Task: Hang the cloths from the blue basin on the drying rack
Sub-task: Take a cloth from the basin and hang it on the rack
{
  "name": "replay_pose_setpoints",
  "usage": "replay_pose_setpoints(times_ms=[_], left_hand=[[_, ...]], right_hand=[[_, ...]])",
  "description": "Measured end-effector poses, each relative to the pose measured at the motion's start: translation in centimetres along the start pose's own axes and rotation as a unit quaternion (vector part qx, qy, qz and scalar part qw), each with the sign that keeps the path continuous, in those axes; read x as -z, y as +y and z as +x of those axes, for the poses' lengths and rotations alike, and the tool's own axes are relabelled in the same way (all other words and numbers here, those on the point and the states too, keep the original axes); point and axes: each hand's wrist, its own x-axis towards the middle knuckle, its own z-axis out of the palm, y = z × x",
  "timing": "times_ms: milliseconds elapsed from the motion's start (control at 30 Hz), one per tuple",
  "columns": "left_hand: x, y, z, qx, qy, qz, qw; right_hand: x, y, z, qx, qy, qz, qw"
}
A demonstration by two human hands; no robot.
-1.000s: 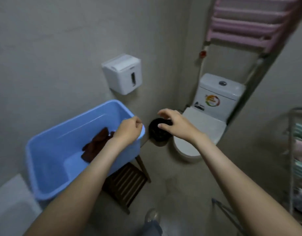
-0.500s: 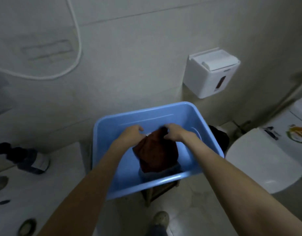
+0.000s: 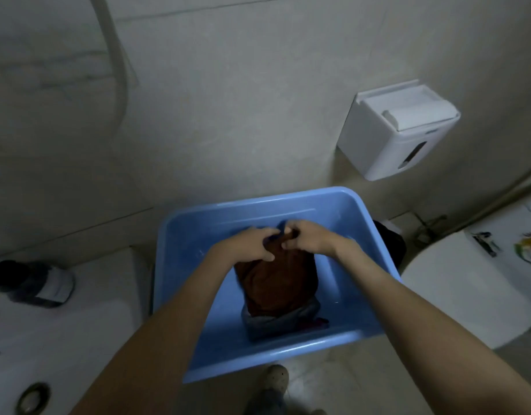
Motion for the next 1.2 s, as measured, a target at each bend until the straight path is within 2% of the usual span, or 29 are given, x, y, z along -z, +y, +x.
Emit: replay_pose_setpoints(times_ms=[67, 133, 233, 333, 400, 500, 567, 633, 700, 733, 800, 867, 933, 1000, 1067, 1100, 1200], left_hand=[[0.1, 0.6, -0.4, -0.017, -0.015, -0.024, 0.999], [0.5, 1.7, -1.2, -0.032, 0.012, -0.084, 0.996], [1.9, 3.4, -2.7, -0.052, 0.071, -0.144, 0.986], [3.4, 5.3, -4.4, -0.095, 0.169, -0.174, 0.965], [4.1, 6.7, -5.4, -0.145, 0.234, -0.193, 0.942], [4.7, 8.8, -6.5, -0.233, 0.286, -0.186, 0.911], [5.2, 10.1, -7.1, -0.251, 0.304, -0.18, 0.901], [5.6, 10.8, -7.6, -0.25, 0.32, -0.19, 0.894], [5.8, 10.6, -8.2, -0.24, 0.309, -0.197, 0.899], [5.9, 10.3, -8.6, -0.227, 0.278, -0.184, 0.915], [5.7, 9.6, -8.9, -0.176, 0.186, -0.104, 0.961], [5.1, 8.9, -8.6, -0.114, 0.127, -0.012, 0.985], [4.7, 8.4, -7.9, -0.088, 0.153, 0.017, 0.984], [5.0, 8.5, -7.5, -0.08, 0.222, -0.024, 0.972], [5.5, 9.4, -7.5, -0.096, 0.279, -0.065, 0.953], [5.8, 10.2, -7.4, -0.116, 0.293, -0.082, 0.945], [6.5, 13.3, -7.9, -0.163, 0.336, -0.126, 0.919]], right_hand=[[2.3, -1.2, -1.6, 0.048, 0.024, 0.049, 0.997], [4.9, -2.4, -3.9, 0.092, 0.062, 0.089, 0.99], [8.4, -4.1, -7.2, 0.142, 0.139, 0.153, 0.968], [10.7, -4.9, -10.2, 0.172, 0.201, 0.16, 0.951], [11.1, -4.5, -11.8, 0.167, 0.181, 0.152, 0.957], [10.0, -3.1, -12.7, 0.118, 0.077, 0.105, 0.984], [9.1, -2.6, -12.8, 0.086, 0.093, 0.107, 0.986], [9.1, -3.2, -13.4, 0.089, 0.16, 0.179, 0.967], [10.1, -4.2, -14.6, 0.114, 0.246, 0.266, 0.925], [10.9, -4.8, -15.2, 0.132, 0.273, 0.293, 0.906], [12.3, -6.1, -16.5, 0.171, 0.296, 0.324, 0.882], [13.4, -7.0, -17.4, 0.202, 0.31, 0.352, 0.86], [14.3, -7.4, -18.3, 0.212, 0.335, 0.382, 0.835], [14.8, -7.0, -18.8, 0.202, 0.353, 0.39, 0.826], [14.8, -5.8, -18.8, 0.171, 0.349, 0.355, 0.85], [14.7, -5.0, -18.7, 0.146, 0.335, 0.318, 0.875], [13.3, -3.3, -18.4, 0.094, 0.232, 0.18, 0.951]])
